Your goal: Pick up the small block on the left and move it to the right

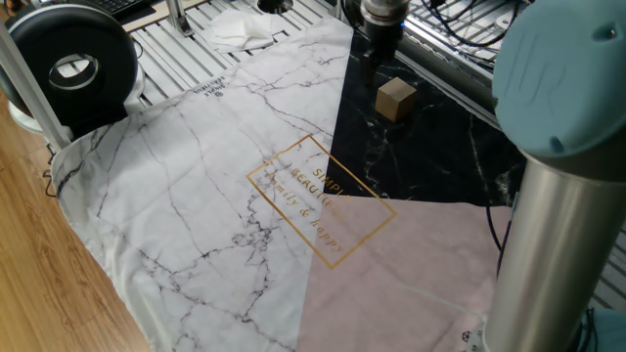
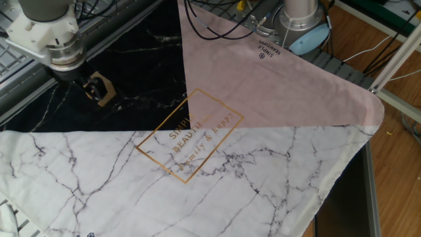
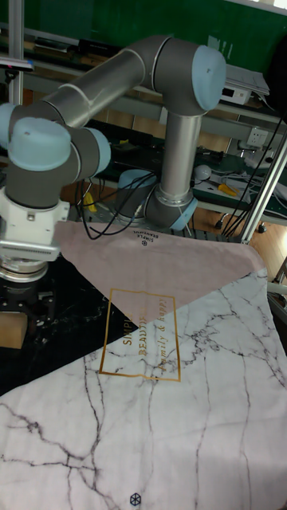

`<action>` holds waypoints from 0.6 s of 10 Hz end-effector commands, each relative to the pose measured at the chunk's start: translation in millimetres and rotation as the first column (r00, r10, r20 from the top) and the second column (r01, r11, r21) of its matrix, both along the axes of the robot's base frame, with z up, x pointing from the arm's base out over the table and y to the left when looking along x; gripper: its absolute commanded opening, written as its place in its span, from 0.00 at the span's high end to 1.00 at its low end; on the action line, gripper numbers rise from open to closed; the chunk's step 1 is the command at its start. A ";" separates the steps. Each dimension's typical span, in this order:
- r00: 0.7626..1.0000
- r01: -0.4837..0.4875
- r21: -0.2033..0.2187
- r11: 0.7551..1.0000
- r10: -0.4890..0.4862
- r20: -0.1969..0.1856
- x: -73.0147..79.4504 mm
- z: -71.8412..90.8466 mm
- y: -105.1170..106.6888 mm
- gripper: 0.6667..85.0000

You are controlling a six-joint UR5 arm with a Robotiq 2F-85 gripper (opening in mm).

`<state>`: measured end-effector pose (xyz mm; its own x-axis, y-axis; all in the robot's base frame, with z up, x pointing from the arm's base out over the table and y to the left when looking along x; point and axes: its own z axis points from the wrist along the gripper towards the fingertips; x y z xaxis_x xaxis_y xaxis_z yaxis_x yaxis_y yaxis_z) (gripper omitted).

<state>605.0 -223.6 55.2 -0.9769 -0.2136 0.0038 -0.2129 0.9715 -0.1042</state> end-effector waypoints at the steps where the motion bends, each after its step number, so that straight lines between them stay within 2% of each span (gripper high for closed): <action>1: 0.991 0.130 0.090 0.987 -0.129 -0.016 -7.8 -9.0 5.7 0.00; 2: 0.985 0.175 0.101 0.980 -0.174 -0.010 -4.5 -11.4 7.5 0.00; 3: 0.981 0.196 0.110 0.975 -0.194 -0.027 -8.1 -13.3 9.9 0.00; 4: 0.978 0.208 0.077 0.975 -0.207 -0.025 -8.6 -19.8 -1.2 0.00; 5: 0.974 0.222 0.080 0.972 -0.218 -0.055 -15.1 -26.9 0.3 0.03; 6: 0.975 0.219 0.059 0.974 -0.215 -0.064 -18.3 -34.4 -3.7 0.05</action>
